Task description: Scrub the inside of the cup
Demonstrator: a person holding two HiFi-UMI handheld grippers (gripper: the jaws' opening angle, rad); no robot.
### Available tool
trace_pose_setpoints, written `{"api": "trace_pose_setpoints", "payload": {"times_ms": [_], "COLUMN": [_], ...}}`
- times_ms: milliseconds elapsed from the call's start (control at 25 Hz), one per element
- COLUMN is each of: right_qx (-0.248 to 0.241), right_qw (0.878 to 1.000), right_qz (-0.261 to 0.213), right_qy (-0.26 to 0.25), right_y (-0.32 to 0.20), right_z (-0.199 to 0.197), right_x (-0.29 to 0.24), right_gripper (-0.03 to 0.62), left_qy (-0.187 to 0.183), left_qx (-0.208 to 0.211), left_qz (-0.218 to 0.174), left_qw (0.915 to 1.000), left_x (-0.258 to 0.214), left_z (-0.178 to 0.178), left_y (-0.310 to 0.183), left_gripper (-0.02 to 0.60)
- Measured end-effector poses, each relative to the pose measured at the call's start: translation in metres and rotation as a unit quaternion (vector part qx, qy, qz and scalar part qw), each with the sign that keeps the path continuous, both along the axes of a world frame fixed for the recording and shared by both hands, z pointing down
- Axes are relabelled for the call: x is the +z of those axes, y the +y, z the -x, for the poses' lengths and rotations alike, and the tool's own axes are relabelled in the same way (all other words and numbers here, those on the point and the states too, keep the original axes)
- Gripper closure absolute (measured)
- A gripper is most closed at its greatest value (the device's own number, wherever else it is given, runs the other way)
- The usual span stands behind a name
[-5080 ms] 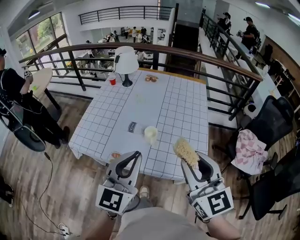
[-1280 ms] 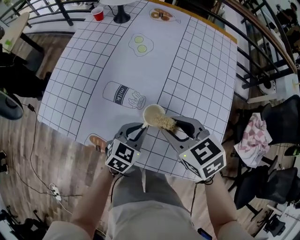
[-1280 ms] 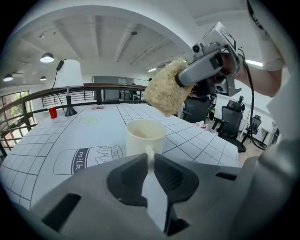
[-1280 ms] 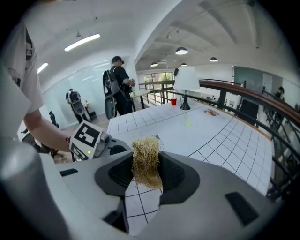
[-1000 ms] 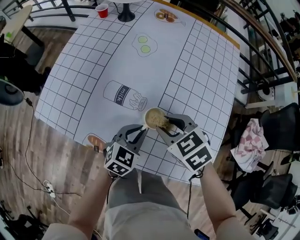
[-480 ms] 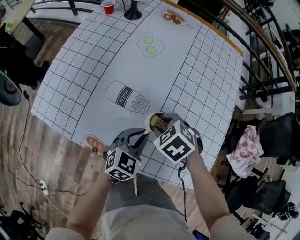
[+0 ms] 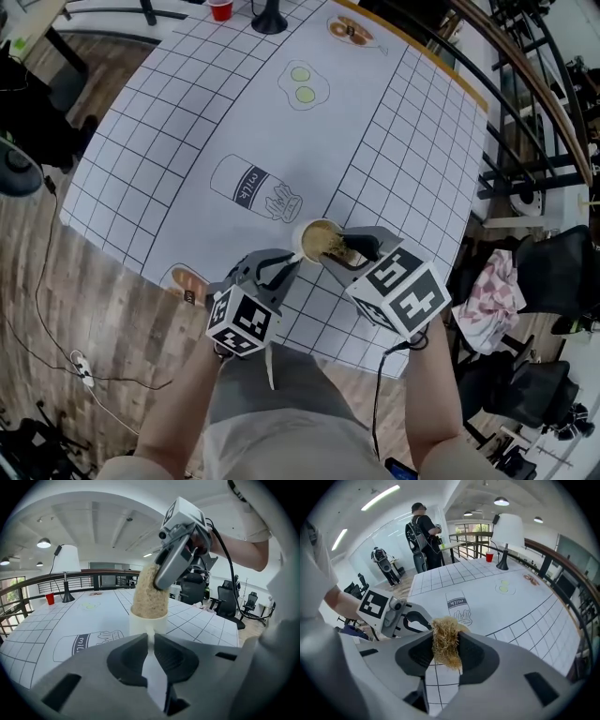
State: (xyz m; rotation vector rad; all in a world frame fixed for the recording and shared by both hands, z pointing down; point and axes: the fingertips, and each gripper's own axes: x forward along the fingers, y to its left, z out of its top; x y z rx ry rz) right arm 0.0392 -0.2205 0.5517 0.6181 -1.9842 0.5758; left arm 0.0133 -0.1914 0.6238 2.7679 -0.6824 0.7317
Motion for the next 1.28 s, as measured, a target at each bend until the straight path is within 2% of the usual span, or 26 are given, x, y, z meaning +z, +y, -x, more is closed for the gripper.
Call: {"api": "trace_pose_setpoints", "payload": {"times_ms": [200,320,480,640,800,920,1040,1160,1280], "right_qx": [-0.031,-0.048,-0.063,-0.067,-0.042,-0.035,-0.052,-0.084,-0.093], "right_qw": [0.996,0.993,0.991,0.993,0.998,0.999,0.997,0.992,0.987], "right_qz": [-0.024,-0.032,-0.012,0.014,0.039,0.004,-0.049,-0.06,-0.067], "right_qy": [0.081,0.101,0.115,0.098,0.026,0.001,0.032,0.078,0.116], "right_y": [-0.002,-0.01,-0.011,-0.005,0.001,0.002,0.001,0.0,-0.006], "right_z": [-0.005,-0.004,-0.002,0.004,0.001,-0.001,-0.007,-0.007,-0.005], "right_x": [0.01,0.025,0.051,0.065,0.046,0.004,-0.025,-0.008,0.013], "right_gripper": [0.462,0.462,0.461,0.468,0.468,0.468,0.467,0.467,0.465], "left_qy": [-0.006,-0.006,0.003,0.002,-0.008,-0.005,0.0,0.001,0.0], "left_qx": [0.008,0.007,0.006,0.007,0.004,0.003,0.006,0.007,0.005], "left_qz": [0.005,0.004,0.004,0.008,0.011,0.006,0.003,0.002,-0.003], "left_qw": [0.9999,1.0,1.0,0.9999,0.9999,1.0,1.0,1.0,1.0], "left_x": [0.0,0.0,-0.001,0.0,0.002,0.001,0.001,0.0,-0.001], "left_z": [-0.001,-0.001,-0.001,-0.001,-0.001,-0.001,-0.005,-0.003,-0.004], "left_y": [0.003,0.002,0.002,0.003,0.003,0.002,0.003,0.003,0.003], "left_gripper": [0.529,0.529,0.529,0.529,0.529,0.529,0.529,0.529,0.529]}}
